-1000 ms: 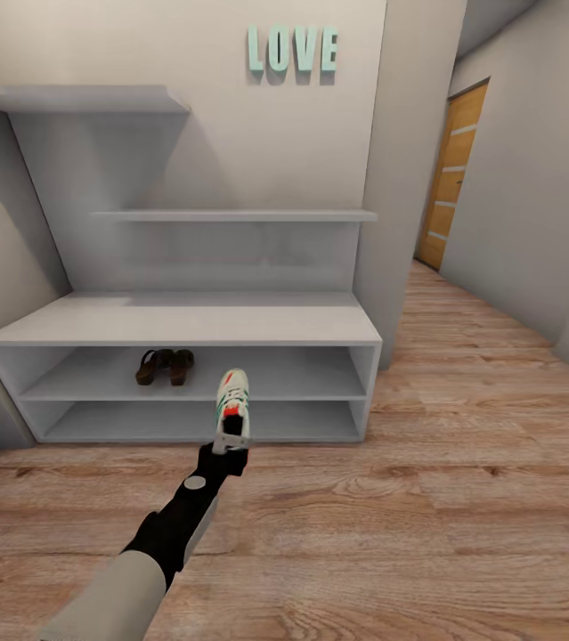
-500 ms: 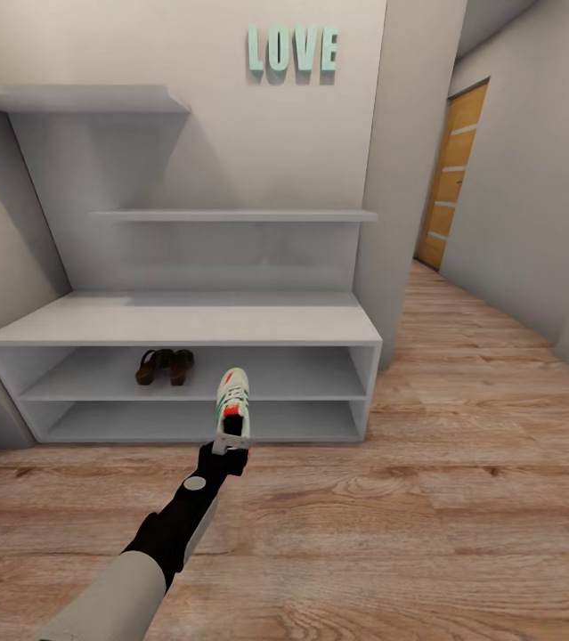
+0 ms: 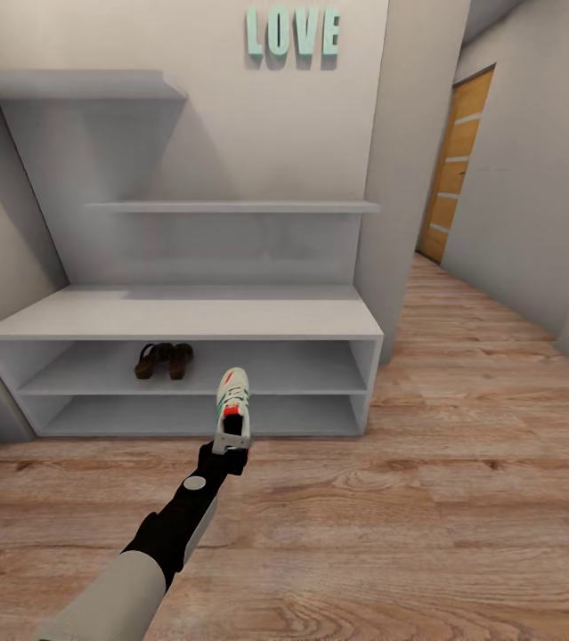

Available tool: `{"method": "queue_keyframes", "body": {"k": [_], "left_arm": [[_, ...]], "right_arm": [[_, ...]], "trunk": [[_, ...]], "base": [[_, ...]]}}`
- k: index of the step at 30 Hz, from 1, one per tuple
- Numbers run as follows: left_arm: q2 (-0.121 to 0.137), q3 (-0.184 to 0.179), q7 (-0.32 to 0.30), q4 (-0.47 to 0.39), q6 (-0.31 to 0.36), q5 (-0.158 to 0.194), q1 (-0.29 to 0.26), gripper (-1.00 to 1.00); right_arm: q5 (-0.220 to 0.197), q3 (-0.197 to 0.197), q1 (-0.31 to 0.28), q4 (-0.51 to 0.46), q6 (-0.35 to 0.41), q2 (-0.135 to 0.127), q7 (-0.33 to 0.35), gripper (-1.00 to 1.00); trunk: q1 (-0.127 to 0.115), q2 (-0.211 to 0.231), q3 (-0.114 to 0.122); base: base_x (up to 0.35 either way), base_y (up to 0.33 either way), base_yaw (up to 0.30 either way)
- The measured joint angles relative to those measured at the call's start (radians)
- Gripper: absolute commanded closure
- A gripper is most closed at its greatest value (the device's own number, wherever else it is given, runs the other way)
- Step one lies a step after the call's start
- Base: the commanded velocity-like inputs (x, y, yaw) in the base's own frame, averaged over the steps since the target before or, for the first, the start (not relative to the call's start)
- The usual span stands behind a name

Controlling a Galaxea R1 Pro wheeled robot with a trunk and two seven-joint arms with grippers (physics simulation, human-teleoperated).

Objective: Pick up the two gym shoes and the two sandals from the corridor floor and place them onto the hallstand (shoe rack) in the corridor, making sure they are on the rack and not on the floor. Arrange them so the two gym shoes are next to each other and the two sandals are next to each other.

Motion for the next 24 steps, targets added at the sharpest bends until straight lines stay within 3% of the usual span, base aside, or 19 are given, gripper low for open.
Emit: {"method": "queue_keyframes", "body": {"k": [10, 24], "left_arm": [[0.000, 0.000, 0.000, 0.000, 0.000, 0.000, 0.000, 1.00], [0.000, 0.000, 0.001, 0.000, 0.000, 0.000, 0.000, 1.00]], "right_arm": [[0.001, 0.000, 0.000, -0.002, 0.000, 0.000, 0.000, 1.00], [0.003, 0.001, 0.000, -0.001, 0.000, 0.000, -0.001, 1.00]], "trunk": [[0.004, -0.002, -0.035], [0.004, -0.002, -0.035]], "base": [[0.000, 0.000, 0.000], [0.000, 0.000, 0.000]]}}
